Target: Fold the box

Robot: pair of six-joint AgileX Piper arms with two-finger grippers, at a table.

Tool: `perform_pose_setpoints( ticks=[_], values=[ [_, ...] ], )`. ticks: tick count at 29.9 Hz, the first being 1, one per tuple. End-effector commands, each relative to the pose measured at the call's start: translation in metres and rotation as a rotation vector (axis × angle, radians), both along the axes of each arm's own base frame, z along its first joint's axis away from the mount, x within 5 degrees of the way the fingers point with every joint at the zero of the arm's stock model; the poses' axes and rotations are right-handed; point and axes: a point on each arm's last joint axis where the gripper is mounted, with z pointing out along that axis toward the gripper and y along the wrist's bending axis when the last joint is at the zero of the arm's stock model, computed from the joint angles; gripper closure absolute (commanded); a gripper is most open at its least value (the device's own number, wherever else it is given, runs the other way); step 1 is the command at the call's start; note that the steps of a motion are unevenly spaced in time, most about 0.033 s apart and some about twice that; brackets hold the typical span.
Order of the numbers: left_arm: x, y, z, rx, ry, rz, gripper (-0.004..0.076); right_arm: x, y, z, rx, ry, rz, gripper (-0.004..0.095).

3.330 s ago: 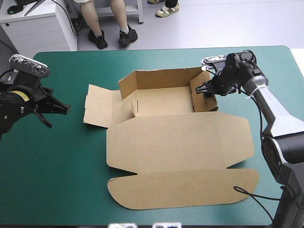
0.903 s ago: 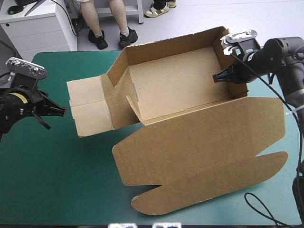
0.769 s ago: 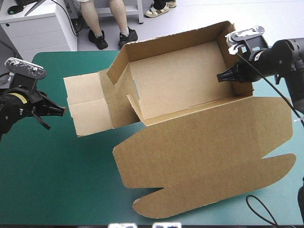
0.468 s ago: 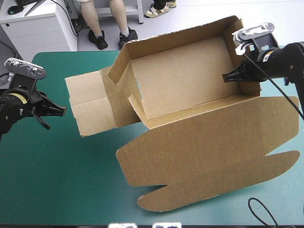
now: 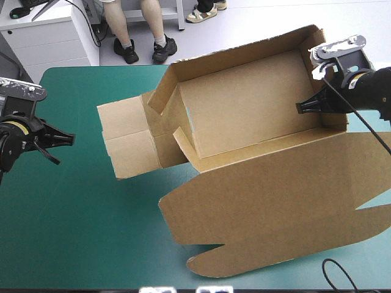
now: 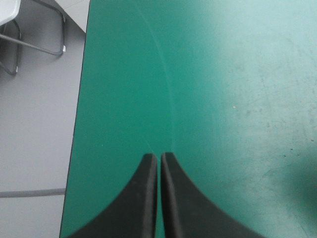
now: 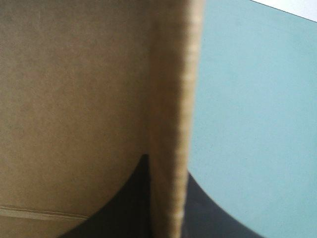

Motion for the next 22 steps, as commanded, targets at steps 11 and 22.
perform_pose_setpoints(
  ticks=[11, 22],
  values=[
    [0.003, 0.046, -0.068, -0.396, -0.065, -0.015, 0.0715, -0.021, -0.002, 0.023, 0.058, -0.094, -0.005, 0.0927],
    [0.002, 0.044, -0.099, -0.510, -0.139, -0.119, 0.0715, -0.020, 0.008, 0.027, 0.155, -0.136, 0.068, 0.0927]
  ],
)
